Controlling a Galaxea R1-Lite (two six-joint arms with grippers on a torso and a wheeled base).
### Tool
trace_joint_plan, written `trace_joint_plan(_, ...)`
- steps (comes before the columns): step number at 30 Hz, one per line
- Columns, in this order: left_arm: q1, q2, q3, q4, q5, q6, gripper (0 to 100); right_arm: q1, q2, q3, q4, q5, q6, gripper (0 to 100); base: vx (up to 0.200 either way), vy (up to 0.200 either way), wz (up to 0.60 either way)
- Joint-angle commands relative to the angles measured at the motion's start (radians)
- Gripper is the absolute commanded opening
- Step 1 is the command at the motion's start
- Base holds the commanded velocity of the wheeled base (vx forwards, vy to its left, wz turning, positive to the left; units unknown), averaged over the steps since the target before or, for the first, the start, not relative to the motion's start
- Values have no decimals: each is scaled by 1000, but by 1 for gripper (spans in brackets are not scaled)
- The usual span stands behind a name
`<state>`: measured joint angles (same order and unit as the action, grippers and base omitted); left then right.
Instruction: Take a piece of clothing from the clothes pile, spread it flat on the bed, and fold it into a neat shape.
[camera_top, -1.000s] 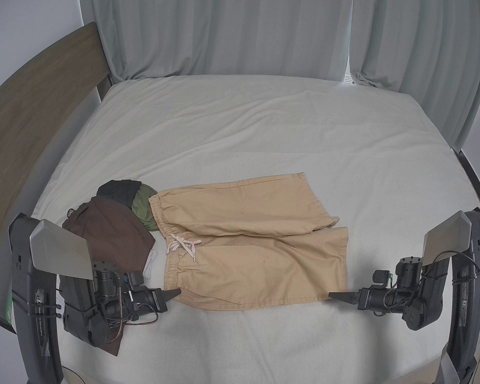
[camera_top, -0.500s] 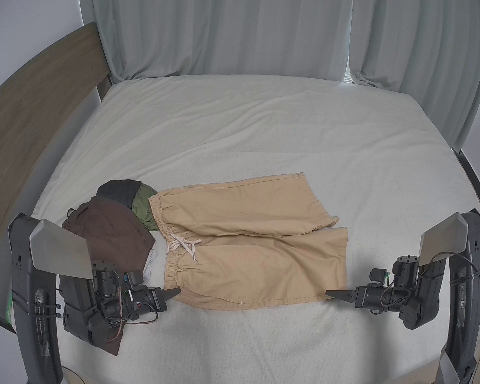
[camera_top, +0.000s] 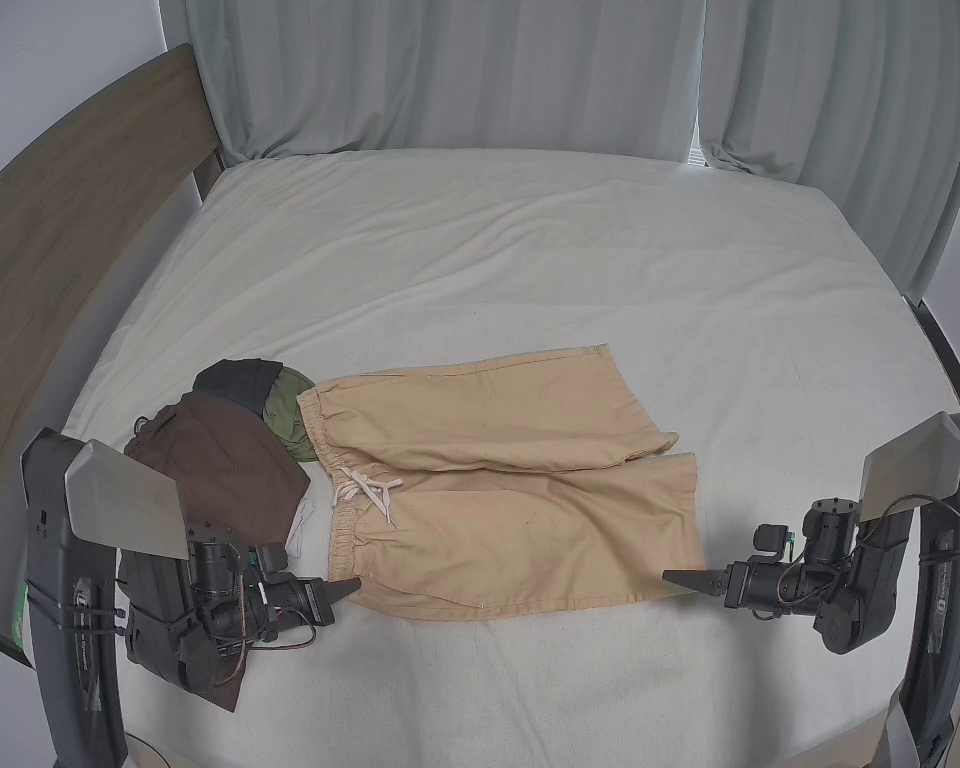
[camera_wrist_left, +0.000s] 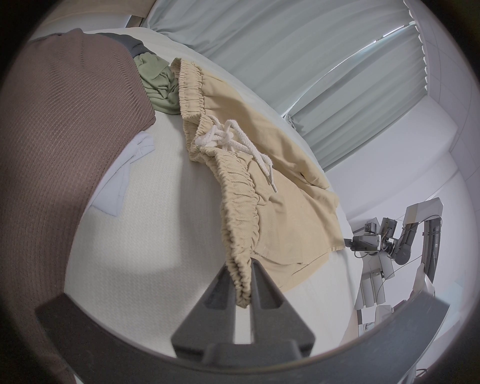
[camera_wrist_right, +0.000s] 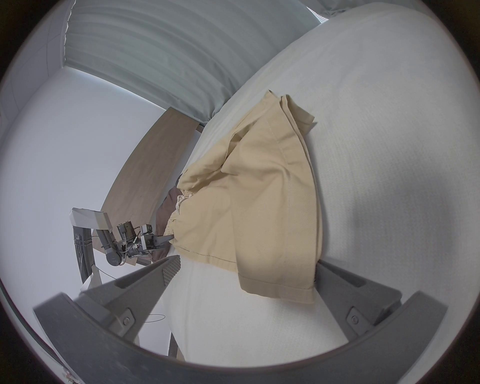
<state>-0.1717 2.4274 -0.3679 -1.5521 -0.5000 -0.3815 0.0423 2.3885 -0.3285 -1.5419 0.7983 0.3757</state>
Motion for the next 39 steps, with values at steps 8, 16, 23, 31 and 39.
trace_joint_plan(8, 0, 4, 0, 0, 0, 1, 0, -7, -26, 5, -3, 2, -1, 100, 0, 0, 0)
trace_joint_plan(16, 0, 4, 0, 0, 0, 1, 0, -12, -25, 6, -3, 4, -1, 0, 0, 0, 0)
trace_joint_plan(23, 0, 4, 0, 0, 0, 1, 0, -16, -17, 8, -1, 4, -3, 0, 0, 0, 0)
trace_joint_plan(31, 15, -34, 55, 0, -9, 3, 0, -18, -17, 55, 0, -4, -8, 0, 0, 0, 0)
trace_joint_plan(39, 77, -125, 179, 1, -187, 26, 0, -19, -25, 100, 2, -7, -17, 0, 0, 0, 0)
